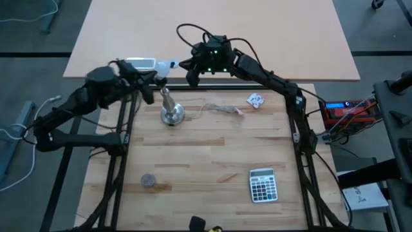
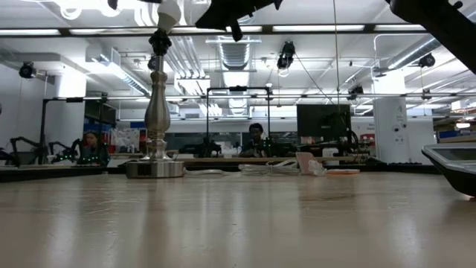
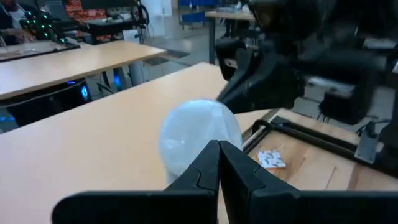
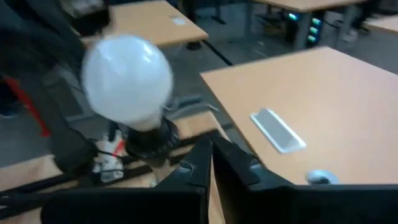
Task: Screw lightbulb
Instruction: Insert the lightbulb into the lamp
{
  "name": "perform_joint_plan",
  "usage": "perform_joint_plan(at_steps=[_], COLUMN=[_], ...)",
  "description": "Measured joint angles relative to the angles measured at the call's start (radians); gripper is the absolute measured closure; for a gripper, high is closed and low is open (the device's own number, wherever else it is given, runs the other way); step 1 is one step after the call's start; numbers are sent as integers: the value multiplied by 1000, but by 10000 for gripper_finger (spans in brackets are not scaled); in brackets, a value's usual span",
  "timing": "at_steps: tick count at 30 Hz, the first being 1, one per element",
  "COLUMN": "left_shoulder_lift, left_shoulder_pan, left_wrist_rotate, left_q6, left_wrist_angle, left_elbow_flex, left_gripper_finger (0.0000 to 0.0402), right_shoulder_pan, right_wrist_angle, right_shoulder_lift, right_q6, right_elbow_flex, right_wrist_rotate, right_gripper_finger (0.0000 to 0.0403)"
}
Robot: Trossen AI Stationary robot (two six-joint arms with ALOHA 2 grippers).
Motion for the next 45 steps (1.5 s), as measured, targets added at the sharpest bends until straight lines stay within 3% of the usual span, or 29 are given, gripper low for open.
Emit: perform_joint_plan(at_steps=[3, 6, 14, 18, 24, 30, 34, 37, 39, 42, 45], left_shoulder_lift=[29, 40, 61, 48, 12, -19, -23, -21, -21, -17, -10], left_shoulder_pan=[0, 0, 1, 2, 2, 2, 2, 2, 2, 2, 2], left_wrist_rotate=[-3, -72, -155, -162, -226, -236, -235, -235, -235, -235, -235], left_q6=[-7, -15, -14, -26, -16, -15, -54, -73, -75, -75, -74], left_wrist_angle=[34, 25, -145, -250, -314, -316, -322, -322, -323, -326, -329], left_elbow_flex=[1, 35, 123, 174, 227, 223, 222, 220, 216, 215, 214], left_gripper_finger=[401, 401, 401, 401, 401, 401, 401, 401, 401, 401, 401], right_shoulder_pan=[-3, -2, -2, -39, -147, -198, -235, -240, -238, -239, -240], right_wrist_angle=[34, 39, 19, -113, -457, -414, -440, -456, -521, -602, -664], right_shoulder_lift=[0, 1, 3, -8, 5, 82, 153, 167, 161, 160, 141], right_q6=[-4, -22, -68, -52, 1, 8, 103, 108, 81, 47, -3], right_elbow_flex=[0, 0, -1, -3, -26, -150, -201, -218, -218, -220, -221], right_wrist_rotate=[-43, -47, -19, 2, -107, -114, -163, -257, -261, -186, -19], right_gripper_finger=[401, 401, 402, 403, 403, 397, 361, 316, 282, 232, 188])
